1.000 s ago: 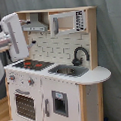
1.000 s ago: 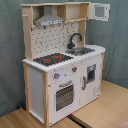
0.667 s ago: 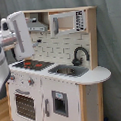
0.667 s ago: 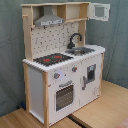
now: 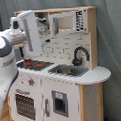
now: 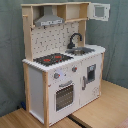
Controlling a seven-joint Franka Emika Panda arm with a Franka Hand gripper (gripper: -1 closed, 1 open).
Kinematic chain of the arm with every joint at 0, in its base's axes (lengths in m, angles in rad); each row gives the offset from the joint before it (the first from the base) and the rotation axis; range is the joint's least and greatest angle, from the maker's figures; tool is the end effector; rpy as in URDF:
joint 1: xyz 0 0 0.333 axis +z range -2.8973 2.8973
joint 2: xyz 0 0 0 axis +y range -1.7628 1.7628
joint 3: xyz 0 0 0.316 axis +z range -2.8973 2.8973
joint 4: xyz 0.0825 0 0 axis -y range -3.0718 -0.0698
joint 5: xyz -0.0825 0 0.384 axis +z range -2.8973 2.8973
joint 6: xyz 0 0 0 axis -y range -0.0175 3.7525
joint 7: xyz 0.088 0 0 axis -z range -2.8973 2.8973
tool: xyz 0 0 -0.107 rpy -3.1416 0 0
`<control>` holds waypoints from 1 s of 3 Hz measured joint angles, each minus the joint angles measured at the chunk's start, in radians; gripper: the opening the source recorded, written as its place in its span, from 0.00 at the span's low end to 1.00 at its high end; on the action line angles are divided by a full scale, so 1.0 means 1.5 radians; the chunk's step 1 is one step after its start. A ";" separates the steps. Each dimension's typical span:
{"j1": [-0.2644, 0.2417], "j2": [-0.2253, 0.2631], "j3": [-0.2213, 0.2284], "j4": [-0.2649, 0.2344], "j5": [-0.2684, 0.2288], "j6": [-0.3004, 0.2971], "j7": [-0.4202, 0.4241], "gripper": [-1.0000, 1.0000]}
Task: Play with the kitchen
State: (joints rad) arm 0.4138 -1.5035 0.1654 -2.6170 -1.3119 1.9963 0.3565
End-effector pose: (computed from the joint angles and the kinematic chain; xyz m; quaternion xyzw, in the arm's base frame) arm 0.1045 0.0533 0.7253 0.6629 0.0412 0.5664 0.4879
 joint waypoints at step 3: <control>0.009 0.020 -0.090 -0.020 -0.033 0.052 -0.003 0.00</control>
State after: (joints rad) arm 0.4276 -1.4728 0.0301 -2.6466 -1.3609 2.0743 0.3517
